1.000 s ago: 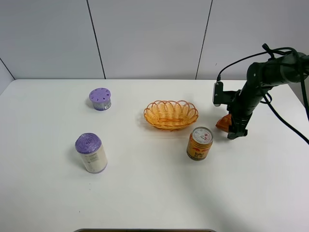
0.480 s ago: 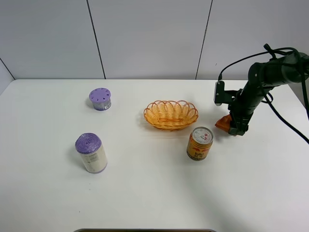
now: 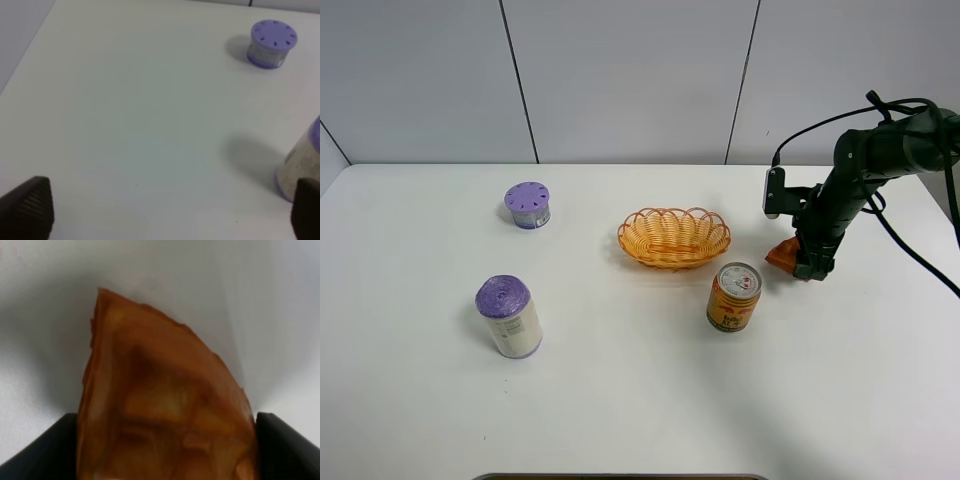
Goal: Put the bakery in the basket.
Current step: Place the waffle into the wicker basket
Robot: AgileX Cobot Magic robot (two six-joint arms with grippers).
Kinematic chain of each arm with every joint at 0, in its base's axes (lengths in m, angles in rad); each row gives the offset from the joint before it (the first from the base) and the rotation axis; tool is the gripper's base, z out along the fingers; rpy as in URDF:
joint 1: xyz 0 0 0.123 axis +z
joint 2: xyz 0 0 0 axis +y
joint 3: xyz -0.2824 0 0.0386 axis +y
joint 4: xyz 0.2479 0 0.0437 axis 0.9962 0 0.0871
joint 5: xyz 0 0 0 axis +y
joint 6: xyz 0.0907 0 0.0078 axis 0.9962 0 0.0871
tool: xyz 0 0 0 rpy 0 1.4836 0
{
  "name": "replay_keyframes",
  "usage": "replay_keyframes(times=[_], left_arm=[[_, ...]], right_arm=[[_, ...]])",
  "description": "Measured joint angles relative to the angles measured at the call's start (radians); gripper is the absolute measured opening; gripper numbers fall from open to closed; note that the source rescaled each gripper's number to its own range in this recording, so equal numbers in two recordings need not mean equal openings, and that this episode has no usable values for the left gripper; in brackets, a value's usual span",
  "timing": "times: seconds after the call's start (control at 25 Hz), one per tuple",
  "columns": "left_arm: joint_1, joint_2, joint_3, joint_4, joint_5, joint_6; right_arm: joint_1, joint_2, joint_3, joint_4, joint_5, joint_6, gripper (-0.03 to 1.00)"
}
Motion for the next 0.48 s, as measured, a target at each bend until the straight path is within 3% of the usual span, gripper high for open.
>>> replay_keyframes(times=[0.48], left_arm=[[0.0,0.0,0.0,0.0,0.0,0.0]], right_arm=[[0.0,-0.085,0.0,0.0,-0.007,0.116,0.0]])
